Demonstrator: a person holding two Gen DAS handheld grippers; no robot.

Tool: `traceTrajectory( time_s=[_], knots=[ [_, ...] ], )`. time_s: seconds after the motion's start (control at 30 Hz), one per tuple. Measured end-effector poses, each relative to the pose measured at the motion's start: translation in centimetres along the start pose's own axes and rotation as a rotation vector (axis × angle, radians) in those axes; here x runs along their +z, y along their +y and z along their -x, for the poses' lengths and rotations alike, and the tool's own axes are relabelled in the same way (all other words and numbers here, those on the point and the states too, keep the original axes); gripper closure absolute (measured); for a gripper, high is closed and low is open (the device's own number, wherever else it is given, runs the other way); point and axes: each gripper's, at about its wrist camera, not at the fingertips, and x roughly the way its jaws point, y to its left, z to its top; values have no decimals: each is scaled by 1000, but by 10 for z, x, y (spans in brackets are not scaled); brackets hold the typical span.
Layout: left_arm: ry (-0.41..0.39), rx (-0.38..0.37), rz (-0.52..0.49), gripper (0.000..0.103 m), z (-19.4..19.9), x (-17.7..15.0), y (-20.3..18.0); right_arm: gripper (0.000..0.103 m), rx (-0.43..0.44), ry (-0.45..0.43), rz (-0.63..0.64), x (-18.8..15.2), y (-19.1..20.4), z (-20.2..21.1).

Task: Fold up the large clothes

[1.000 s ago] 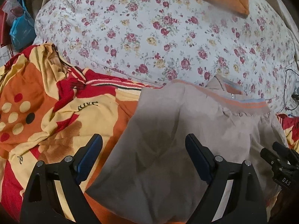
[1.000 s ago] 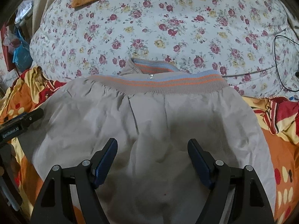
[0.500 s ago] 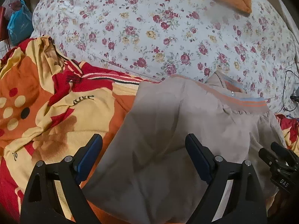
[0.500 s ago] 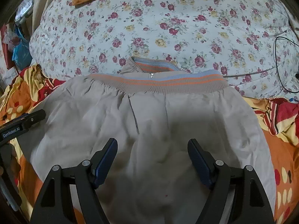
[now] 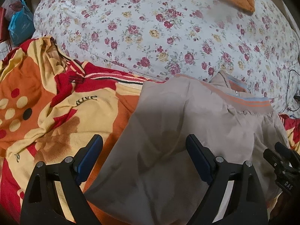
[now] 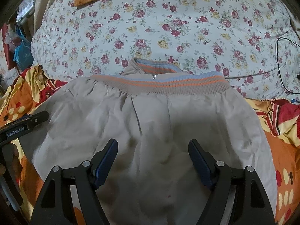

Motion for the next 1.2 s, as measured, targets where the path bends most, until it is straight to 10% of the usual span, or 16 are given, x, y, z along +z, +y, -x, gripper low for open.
traceTrajectory(
  time_s=[0.43, 0.67, 1.2],
  knots=[
    [30, -20, 11, 13, -5, 1, 3, 30, 17, -29, 121, 4, 25, -2],
    [95, -202, 128, 13, -10, 17, 30, 36, 41, -24, 102, 5, 23, -1],
    [248, -271, 164, 12, -66, 11, 33, 46, 126, 136, 85, 12, 19, -55]
  ],
)
